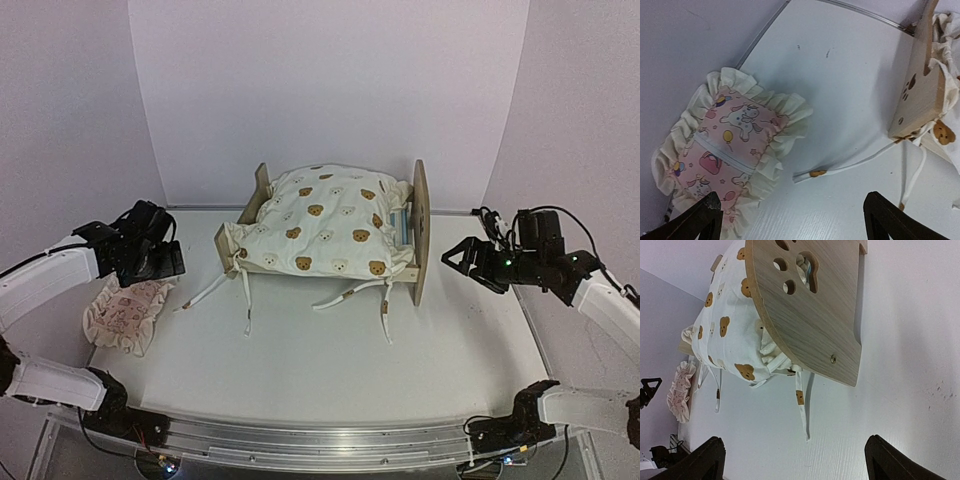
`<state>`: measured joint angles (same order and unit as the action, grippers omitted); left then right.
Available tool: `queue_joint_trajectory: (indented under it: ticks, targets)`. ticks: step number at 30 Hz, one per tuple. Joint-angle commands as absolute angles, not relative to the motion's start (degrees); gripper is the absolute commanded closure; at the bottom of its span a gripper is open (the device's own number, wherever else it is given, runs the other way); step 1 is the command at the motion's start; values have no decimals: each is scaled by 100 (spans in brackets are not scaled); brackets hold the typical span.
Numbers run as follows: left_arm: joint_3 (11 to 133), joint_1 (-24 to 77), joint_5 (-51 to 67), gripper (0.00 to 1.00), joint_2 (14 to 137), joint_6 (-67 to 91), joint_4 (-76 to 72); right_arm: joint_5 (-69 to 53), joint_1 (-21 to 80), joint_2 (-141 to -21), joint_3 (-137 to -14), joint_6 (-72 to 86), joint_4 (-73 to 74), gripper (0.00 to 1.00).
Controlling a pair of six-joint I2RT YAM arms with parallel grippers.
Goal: Set up the pet bed
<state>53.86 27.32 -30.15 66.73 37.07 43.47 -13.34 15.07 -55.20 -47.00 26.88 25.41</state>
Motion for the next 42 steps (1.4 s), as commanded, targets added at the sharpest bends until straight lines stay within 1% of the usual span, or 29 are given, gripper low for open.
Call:
queue_joint_trajectory:
  ticks: [1, 5, 9, 14, 20, 25, 30, 33, 35, 37, 42]
  targets:
    - [6066, 2312, -3485, 1, 7008, 3176, 5249, -1402, 1485, -5300, -4667, 2501, 2605, 2]
    - [6255, 1713, -2815, 1, 7396, 2280, 5240, -1389, 1485, -5214, -4629, 2380, 2674, 2]
    - [6250, 1319, -2875, 0, 7818, 1928, 5234, -1383, 1485, -5168, -4607, 2289, 2740, 2]
    - [6554, 863, -2839, 0, 8597, 1797, 5349, -1381, 1485, -5147, -4588, 2215, 2804, 2]
    - [6503, 798, -3018, 1, 9486, 1895, 5400, -1302, 1483, -5063, -4558, 2129, 2895, 2]
    - [6529, 782, -3294, 1, 9912, 2005, 5484, -1284, 1485, -5051, -4536, 2077, 2935, 2]
    - [6510, 639, -3547, 7, 10494, 2225, 5591, -1296, 1485, -5100, -4527, 2051, 2936, 2]
    - [6536, 588, -3693, 16, 10824, 2373, 5699, -1310, 1485, -5115, -4526, 2034, 2932, 2]
    - [6547, 560, -3761, 26, 10902, 2406, 5718, -1322, 1485, -5115, -4520, 2024, 2935, 2]
    - [6559, 531, -3758, 43, 10898, 2388, 5707, -1337, 1485, -5112, -4518, 2016, 2936, 2]
    - [6633, 526, -3534, 90, 10776, 2290, 5690, -1341, 1485, -5101, -4518, 1987, 2936, 2]
